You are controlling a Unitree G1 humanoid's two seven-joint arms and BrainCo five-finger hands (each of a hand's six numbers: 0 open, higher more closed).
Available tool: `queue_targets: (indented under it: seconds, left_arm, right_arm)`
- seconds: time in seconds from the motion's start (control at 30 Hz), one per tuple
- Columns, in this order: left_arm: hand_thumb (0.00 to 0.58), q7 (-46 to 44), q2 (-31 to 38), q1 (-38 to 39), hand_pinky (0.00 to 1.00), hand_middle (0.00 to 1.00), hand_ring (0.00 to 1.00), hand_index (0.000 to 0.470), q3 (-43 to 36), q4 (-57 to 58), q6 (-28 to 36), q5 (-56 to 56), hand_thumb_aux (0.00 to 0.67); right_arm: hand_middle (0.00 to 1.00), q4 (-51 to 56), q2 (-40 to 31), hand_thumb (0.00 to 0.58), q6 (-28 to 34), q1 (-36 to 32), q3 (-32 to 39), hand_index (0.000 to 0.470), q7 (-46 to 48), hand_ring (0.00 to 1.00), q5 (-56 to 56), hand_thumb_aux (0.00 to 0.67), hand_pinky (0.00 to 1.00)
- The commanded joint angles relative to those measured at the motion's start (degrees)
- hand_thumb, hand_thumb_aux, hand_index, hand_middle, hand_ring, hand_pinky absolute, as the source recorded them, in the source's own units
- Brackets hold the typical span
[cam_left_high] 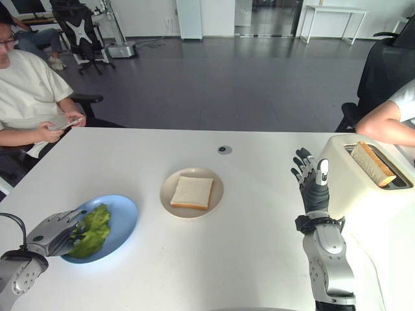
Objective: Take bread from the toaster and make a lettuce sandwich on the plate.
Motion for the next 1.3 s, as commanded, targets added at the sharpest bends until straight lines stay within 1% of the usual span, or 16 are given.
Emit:
queue_targets:
  seconds: [0.03,0.13,0.23,0.33,0.4,0.5,0.6,0.77,0.87,0.93,0.97,1.0,1.03,1.13,1.23,1.3]
  left_arm:
    - [0.58,-0.2,1.4,-0.6,0.0,0.0,0.0,0.47,-0.3,-3.1,-1.3,-2.0,0.67]
    - [0.58,-2.4,1.8,-0.7,0.0,0.0,0.0,0.47,3.4,-11.4,-2.2,-7.0,0.67]
    - [0.58,-8.2,0.5,-3.2,0.0,0.0,0.0,0.47,5.5,-22.3,-1.0,-13.8,0.67]
    - [0.58,-13.8,-3.4,-8.5,0.0,0.0,0.0,0.47,2.0,-29.0,1.4,-17.2,0.67]
    - [0.58,-16.6,-7.3,-12.9,0.0,0.0,0.0,0.47,-2.2,-30.4,2.3,-17.1,0.67]
    - [0.58,-18.3,-13.0,-20.2,0.0,0.0,0.0,0.47,-7.9,-28.9,3.0,-14.2,0.67]
    - [0.58,-17.4,-17.4,-27.3,0.0,0.0,0.0,0.47,-13.4,-23.1,2.2,-9.4,0.67]
    - [0.58,-13.8,-21.5,-35.1,0.0,0.0,0.0,0.47,-19.0,-13.2,0.8,-3.3,0.67]
    - [0.58,-12.3,-21.6,-36.4,0.0,0.0,0.0,0.47,-20.3,-9.5,0.4,-1.4,0.67]
    - [0.58,-11.8,-21.4,-36.4,0.0,0.0,0.0,0.47,-20.9,-7.9,0.2,-0.9,0.67]
    - [0.575,-11.5,-21.3,-36.5,0.0,0.0,0.0,0.428,-21.2,-7.4,0.1,-0.5,0.61]
    - [0.454,-11.2,-21.1,-36.7,0.0,0.0,0.0,0.251,-21.3,-6.9,0.1,-0.2,0.357]
    - [0.0,-10.9,-21.0,-36.7,0.0,0.0,0.0,0.0,-21.4,-6.7,0.2,0.0,0.0]
    - [0.0,-11.4,-21.0,-36.3,0.0,0.0,0.0,0.0,-21.0,-8.1,0.4,-0.7,0.0]
    - [0.0,-11.7,-20.7,-36.6,0.0,0.0,0.0,0.0,-20.8,-8.7,1.0,-0.6,0.0]
    - [0.0,-11.4,-20.5,-36.7,0.0,0.0,0.0,0.0,-20.2,-8.8,1.2,-1.1,0.0]
  right_arm:
    - [0.0,-0.3,0.1,0.0,0.7,0.2,-0.1,0.0,-0.4,0.0,0.4,0.0,0.0]
    - [0.0,0.1,0.3,0.0,0.5,-0.1,0.2,0.0,-0.4,0.0,0.4,0.0,0.0]
    - [0.0,0.7,0.5,0.0,0.2,-0.4,0.4,0.0,-0.6,0.0,0.3,0.0,0.0]
    - [0.0,1.0,0.7,0.0,0.0,-0.6,0.6,0.0,-0.6,0.0,0.2,0.0,0.0]
    - [0.0,1.0,0.6,0.0,0.1,-0.8,0.5,0.0,-0.5,0.0,0.3,0.0,0.0]
    - [0.0,1.1,0.4,0.0,0.1,-1.4,0.5,0.0,-0.3,0.0,0.5,0.0,0.0]
    - [0.0,0.5,0.3,0.0,0.2,-1.5,0.6,0.0,-0.1,0.0,0.6,0.0,0.0]
    - [0.0,-2.4,-0.1,0.0,0.4,-0.9,1.3,0.0,-0.1,0.0,-0.1,0.0,0.0]
    - [0.0,-6.4,-1.9,0.0,1.6,-0.5,1.4,0.0,0.4,0.0,-1.5,0.0,0.0]
    - [0.0,-11.9,-5.5,0.0,3.3,-0.8,0.2,0.0,0.7,0.0,-5.0,0.0,0.0]
    - [0.0,-14.4,-7.5,0.0,4.1,-1.2,-0.7,0.0,1.0,0.0,-7.0,0.0,0.0]
    - [0.0,-17.3,-10.3,0.0,5.4,-1.7,-2.0,0.0,1.6,0.0,-10.1,0.0,0.0]
    - [0.0,-19.7,-14.0,0.0,6.8,-2.4,-4.3,0.0,2.6,0.0,-13.0,0.0,0.0]
    - [0.0,-17.3,-24.6,0.0,9.0,-1.7,-11.9,0.0,5.1,0.0,-21.3,0.0,0.0]
    - [0.0,-8.3,-31.5,0.0,8.1,0.5,-19.5,0.0,4.8,0.0,-24.8,0.0,0.0]
    - [0.0,-3.2,-34.5,0.0,6.3,1.8,-22.0,0.0,3.5,0.0,-27.0,0.0,0.0]
